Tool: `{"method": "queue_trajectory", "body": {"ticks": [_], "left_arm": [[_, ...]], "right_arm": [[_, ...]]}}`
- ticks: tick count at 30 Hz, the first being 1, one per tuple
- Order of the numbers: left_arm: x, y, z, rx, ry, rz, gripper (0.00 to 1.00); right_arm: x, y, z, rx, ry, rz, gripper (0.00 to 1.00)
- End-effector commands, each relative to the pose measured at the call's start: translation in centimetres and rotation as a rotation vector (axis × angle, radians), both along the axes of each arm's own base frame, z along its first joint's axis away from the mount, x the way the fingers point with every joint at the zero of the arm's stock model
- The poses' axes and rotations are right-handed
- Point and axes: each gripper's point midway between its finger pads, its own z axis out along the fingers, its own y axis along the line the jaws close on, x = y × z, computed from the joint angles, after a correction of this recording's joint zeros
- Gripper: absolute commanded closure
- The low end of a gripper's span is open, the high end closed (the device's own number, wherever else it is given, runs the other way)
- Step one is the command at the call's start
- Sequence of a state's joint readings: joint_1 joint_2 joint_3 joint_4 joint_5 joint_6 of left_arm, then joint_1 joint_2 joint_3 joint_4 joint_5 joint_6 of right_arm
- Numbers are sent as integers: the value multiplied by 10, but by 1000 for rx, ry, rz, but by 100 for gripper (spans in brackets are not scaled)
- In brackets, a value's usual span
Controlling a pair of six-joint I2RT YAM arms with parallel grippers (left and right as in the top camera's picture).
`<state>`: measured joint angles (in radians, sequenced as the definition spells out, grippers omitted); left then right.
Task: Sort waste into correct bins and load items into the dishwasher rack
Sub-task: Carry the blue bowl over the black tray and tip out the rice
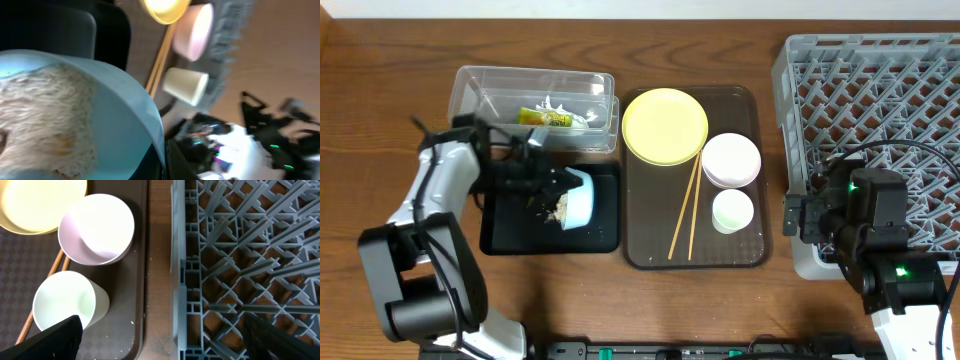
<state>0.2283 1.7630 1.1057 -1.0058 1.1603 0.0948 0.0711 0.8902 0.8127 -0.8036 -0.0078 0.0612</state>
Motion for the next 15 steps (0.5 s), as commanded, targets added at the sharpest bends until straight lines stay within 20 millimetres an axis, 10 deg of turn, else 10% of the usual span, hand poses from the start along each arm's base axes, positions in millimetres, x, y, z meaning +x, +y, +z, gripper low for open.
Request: {"method": "queue_trajectory", "body": {"ticks": [1, 15], "left_arm": [[5, 5, 16, -188, -45, 72, 94], [15, 23, 43, -450, 185, 273, 94]], "right_arm": [[3, 3, 9, 13, -20, -1, 1], [3, 3, 9, 13, -19, -1, 1]]}}
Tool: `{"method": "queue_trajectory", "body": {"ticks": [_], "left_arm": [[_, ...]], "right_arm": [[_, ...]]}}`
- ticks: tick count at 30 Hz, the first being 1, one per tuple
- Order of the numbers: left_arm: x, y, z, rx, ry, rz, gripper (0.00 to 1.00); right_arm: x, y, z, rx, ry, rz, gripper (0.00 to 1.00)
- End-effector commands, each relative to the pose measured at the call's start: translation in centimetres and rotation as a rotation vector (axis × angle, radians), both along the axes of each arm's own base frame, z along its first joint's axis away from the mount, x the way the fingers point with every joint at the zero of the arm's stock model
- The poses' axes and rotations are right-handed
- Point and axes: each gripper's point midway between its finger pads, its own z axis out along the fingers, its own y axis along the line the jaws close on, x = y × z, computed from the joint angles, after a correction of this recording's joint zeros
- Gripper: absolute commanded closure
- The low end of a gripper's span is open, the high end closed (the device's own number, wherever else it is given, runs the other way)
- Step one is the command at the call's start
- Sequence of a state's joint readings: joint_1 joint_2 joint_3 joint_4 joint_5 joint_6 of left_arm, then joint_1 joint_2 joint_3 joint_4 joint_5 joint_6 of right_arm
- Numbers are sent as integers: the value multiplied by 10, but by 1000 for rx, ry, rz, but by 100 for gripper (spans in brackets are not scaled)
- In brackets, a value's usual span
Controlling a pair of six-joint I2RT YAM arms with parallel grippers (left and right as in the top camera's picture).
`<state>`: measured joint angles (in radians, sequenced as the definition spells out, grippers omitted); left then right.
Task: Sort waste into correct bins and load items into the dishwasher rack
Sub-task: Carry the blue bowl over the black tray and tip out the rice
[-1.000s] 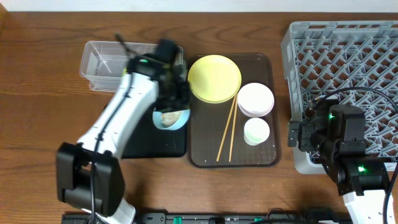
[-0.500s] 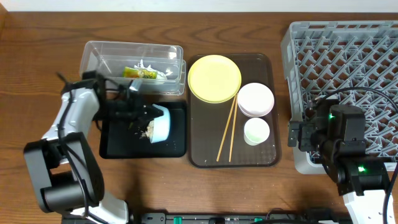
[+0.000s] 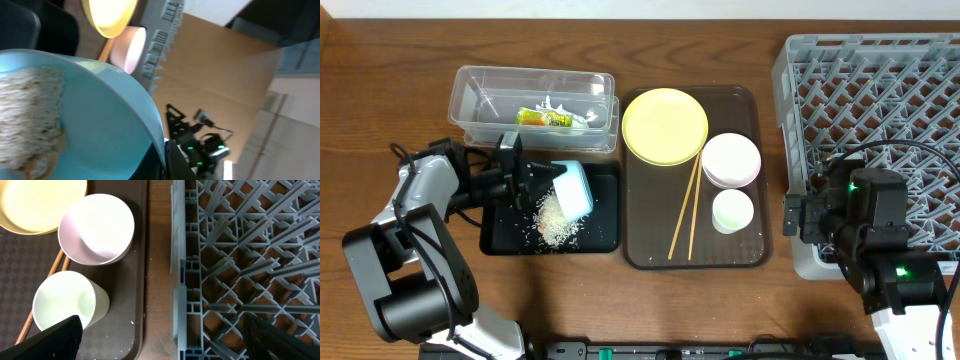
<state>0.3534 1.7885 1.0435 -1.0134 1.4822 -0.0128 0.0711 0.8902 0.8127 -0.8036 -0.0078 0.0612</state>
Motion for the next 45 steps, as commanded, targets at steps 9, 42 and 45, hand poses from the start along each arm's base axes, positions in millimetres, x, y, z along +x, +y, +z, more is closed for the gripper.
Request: {"method": "queue_trajectory", "body": {"ticks": [9, 42, 45], "left_arm": [[5, 2, 13, -204, 332, 65, 94], [23, 8, 9, -107, 53, 50, 94], [21, 8, 9, -128, 114, 55, 94]], "right_arm": [[3, 3, 9, 13, -19, -1, 1], [3, 3, 9, 13, -19, -1, 1], [3, 3, 9, 13, -19, -1, 1]]}}
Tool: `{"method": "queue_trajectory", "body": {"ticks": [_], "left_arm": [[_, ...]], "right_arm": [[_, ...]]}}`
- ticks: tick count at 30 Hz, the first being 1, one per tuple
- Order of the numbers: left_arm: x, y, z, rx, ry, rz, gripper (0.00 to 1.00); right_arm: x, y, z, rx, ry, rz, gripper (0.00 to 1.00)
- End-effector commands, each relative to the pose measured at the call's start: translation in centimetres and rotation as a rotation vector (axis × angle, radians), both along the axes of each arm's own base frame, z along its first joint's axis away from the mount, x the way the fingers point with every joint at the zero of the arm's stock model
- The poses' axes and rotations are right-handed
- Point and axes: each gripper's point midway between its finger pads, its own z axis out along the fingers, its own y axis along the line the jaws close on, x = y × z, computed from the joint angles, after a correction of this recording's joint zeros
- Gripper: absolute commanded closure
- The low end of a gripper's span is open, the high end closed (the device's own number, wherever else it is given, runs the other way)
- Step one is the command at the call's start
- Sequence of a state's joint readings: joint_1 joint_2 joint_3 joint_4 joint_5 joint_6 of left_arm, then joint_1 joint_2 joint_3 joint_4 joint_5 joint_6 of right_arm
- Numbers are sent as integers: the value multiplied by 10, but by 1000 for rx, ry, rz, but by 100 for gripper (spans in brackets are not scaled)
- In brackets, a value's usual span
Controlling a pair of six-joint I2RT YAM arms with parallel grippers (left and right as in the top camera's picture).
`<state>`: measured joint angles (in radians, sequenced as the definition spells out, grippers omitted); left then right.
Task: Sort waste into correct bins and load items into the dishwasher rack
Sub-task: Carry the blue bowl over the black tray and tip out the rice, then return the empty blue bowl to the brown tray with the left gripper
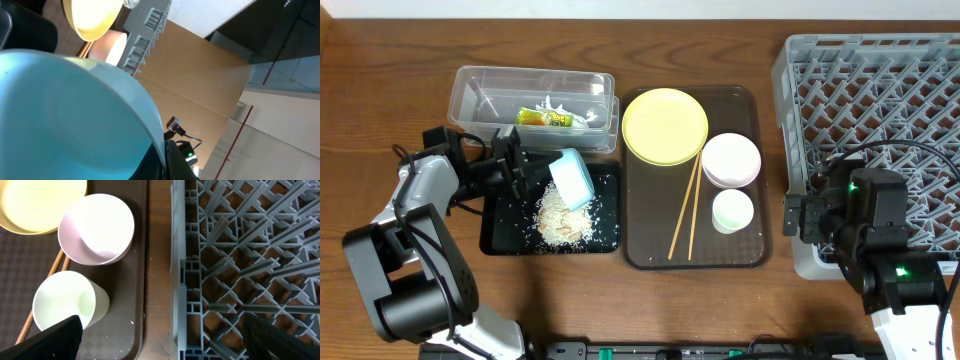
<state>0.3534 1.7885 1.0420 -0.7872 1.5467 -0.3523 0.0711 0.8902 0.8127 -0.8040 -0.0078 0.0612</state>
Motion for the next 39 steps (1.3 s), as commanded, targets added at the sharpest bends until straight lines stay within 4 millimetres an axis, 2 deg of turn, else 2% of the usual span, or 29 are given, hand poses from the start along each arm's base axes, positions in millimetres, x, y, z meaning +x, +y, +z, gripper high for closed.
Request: {"method": "queue_trajectory", "body": {"ticks": [1, 2, 3, 4, 5, 6, 8, 13, 17, 24, 27, 34, 39], "left_arm": [[-1, 1, 2, -45, 53, 9, 94], [-1, 1, 2, -51, 69, 10, 94], [-1, 1, 2, -56, 81, 11, 89], [-1, 1, 2, -59, 89, 12, 75], [-1, 1, 2, -59, 90, 12, 72], [-1, 1, 2, -59, 90, 12, 72], [-1, 1, 2, -60, 91, 12, 94], [-5, -6, 13, -31, 16, -11, 94], [-12, -24, 27, 24, -59, -64, 94], [-29, -70, 12, 394, -169, -221, 94], [-28, -95, 0, 572, -280, -294, 94], [-20, -157, -19, 857, -548, -391, 94], [-10, -171, -33, 1172, -694, -368, 94]], "right_arm": [[3, 3, 9, 13, -20, -1, 1], [3, 3, 9, 13, -20, -1, 1], [3, 3, 9, 13, -20, -1, 1], [3, 3, 9, 13, -20, -1, 1], [3, 3, 9, 13, -20, -1, 1], [3, 3, 9, 13, -20, -1, 1], [3, 3, 9, 13, -20, -1, 1], [3, 3, 9, 13, -20, -1, 1], [3, 3, 9, 13, -20, -1, 1], [3, 3, 9, 13, -20, -1, 1], [3, 3, 9, 13, -20, -1, 1], [3, 3, 9, 13, -20, -1, 1], [3, 3, 9, 13, -20, -1, 1]]}}
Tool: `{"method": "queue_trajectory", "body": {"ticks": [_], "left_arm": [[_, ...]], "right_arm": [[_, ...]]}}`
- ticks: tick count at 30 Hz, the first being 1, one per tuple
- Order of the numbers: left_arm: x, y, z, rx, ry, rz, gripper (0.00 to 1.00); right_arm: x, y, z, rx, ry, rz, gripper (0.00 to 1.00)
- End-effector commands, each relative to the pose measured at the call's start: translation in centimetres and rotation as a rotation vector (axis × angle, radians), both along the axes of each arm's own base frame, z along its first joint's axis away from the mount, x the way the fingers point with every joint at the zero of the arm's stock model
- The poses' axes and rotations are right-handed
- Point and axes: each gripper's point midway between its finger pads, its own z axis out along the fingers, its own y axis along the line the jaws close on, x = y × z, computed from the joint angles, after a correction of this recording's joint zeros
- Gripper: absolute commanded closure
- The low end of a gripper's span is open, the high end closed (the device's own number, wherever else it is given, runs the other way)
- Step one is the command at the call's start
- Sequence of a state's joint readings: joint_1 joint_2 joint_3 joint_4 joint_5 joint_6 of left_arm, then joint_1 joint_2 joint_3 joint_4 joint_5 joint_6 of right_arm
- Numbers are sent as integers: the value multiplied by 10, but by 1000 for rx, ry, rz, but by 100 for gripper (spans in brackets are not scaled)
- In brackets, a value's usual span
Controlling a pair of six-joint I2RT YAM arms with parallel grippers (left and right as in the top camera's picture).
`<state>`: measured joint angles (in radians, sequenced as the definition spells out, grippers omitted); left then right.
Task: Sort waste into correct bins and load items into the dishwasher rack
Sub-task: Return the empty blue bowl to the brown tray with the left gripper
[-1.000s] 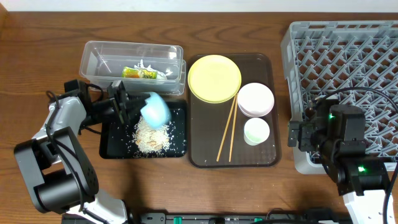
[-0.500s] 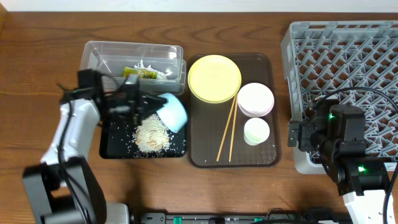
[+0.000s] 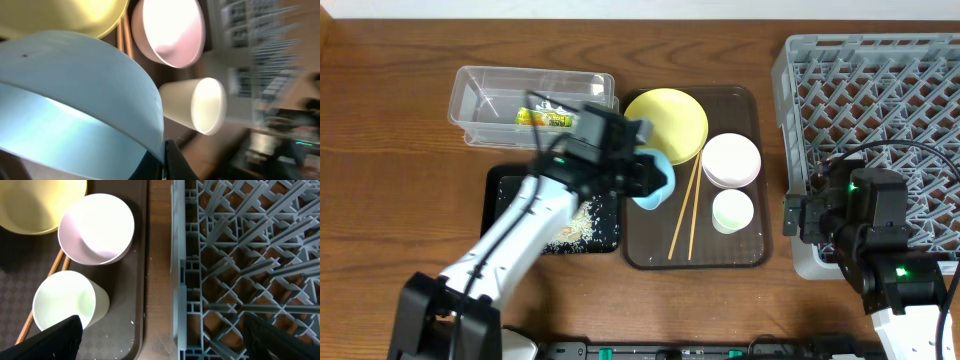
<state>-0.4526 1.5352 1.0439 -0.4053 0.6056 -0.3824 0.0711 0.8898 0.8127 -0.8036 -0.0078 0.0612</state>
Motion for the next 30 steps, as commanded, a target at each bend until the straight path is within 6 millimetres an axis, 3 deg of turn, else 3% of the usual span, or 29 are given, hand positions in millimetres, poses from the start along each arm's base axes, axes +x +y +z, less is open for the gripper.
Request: {"method": "queue_trajectory", "body": {"ticks": [1, 6, 14, 17, 24, 26, 30], "left_arm": [[25, 14, -4, 265, -216, 91, 94], [13, -6, -14, 362, -283, 38, 94], [-8, -25, -58, 436, -213, -56, 93], [-12, -27, -63, 445, -204, -69, 83], [-13, -30, -50, 410, -225, -82, 55], [-15, -34, -39, 374, -238, -88, 48], [-10, -44, -1, 272, -323, -74, 45]], "right_arm": [[3, 3, 9, 13, -19, -1, 1], [3, 3, 9, 13, -19, -1, 1], [3, 3, 9, 13, -19, -1, 1], [3, 3, 9, 13, -19, -1, 1], [3, 3, 9, 13, -19, -1, 1], [3, 3, 9, 13, -19, -1, 1], [3, 3, 9, 13, -19, -1, 1]]}}
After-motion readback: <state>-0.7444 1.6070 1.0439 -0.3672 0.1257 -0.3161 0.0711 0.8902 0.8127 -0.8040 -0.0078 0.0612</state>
